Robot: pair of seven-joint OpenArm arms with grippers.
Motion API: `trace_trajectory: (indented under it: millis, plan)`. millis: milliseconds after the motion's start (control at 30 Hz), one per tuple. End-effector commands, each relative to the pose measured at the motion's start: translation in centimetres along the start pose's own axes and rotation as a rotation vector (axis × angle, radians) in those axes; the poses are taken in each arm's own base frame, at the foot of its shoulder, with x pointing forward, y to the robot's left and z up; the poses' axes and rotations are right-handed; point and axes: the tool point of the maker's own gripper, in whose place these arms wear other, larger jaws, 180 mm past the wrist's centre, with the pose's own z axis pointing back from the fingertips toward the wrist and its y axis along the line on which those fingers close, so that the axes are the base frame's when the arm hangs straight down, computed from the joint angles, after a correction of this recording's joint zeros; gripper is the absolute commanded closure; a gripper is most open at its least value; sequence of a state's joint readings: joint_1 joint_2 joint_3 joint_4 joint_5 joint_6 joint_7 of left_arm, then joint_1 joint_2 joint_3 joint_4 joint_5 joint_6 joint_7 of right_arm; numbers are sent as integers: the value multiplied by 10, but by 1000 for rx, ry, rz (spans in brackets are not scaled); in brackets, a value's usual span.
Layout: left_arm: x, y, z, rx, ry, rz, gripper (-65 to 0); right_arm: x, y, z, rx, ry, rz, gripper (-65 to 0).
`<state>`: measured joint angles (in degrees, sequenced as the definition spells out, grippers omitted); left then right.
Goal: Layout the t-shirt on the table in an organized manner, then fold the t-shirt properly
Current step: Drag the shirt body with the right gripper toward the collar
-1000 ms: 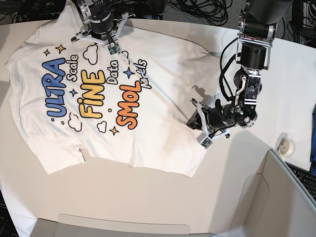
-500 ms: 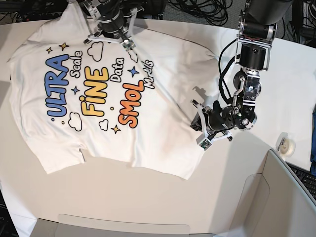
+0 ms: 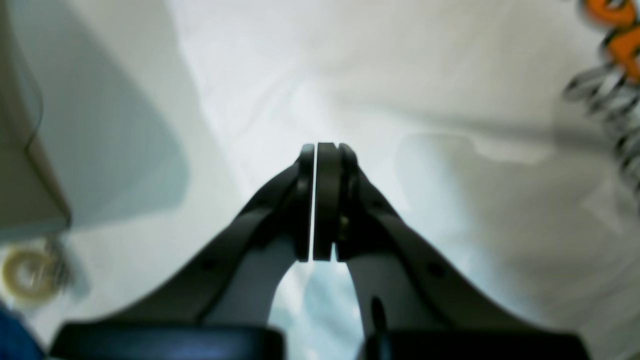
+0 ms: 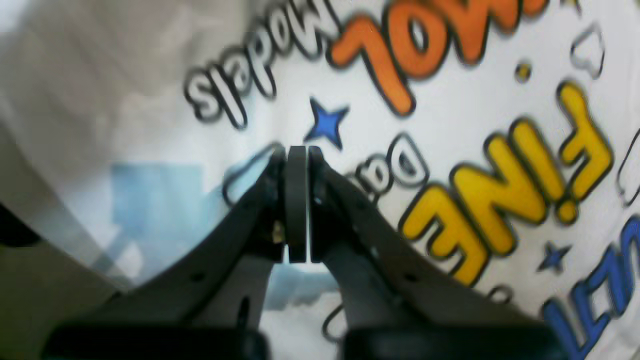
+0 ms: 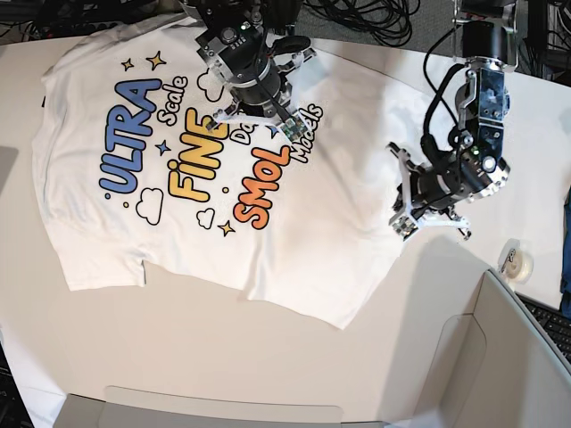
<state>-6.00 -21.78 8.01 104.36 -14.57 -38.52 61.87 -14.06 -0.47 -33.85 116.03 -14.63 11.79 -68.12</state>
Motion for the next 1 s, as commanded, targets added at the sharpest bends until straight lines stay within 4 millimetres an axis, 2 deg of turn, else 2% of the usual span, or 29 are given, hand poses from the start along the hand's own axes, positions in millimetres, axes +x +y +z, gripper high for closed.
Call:
trace_trajectory:
  millis: [0, 67, 133, 267, 333, 433, 567, 633, 767, 967]
  plan:
    - [5, 3, 6, 11, -23, -9, 0, 13, -7, 2, -21, -42, 2, 0]
    - [-6, 0, 5, 1, 1, -8, 0, 14, -14, 2, -36, -43, 2, 0]
    - [-13, 6, 8, 17, 14, 2, 0, 14, -17, 2, -46, -42, 2, 0]
    - [-17, 20, 14, 55, 13, 35, 0, -3, -40, 2, -102, 0, -52, 0]
    - [-18, 21, 14, 57, 13, 37, 0, -15, -63, 3, -156, 27, -101, 0]
    - [-18, 17, 13, 48, 17, 32, 0, -42, -113, 9, -282, 80, -207, 0]
    - [-29, 7, 11, 26, 39, 40, 0, -91, -180, 32, -470, 159, -379, 0]
    - [-31, 5, 11, 21, 44, 41, 0, -111, -199, 44, -533, 193, -435, 0]
    - [-35, 1, 10, 13, 52, 44, 0, -156, -200, 59, -572, 293, -476, 0]
    - [-38, 0, 9, 7, 61, 49, 0, -211, -160, 72, -509, 454, -448, 0]
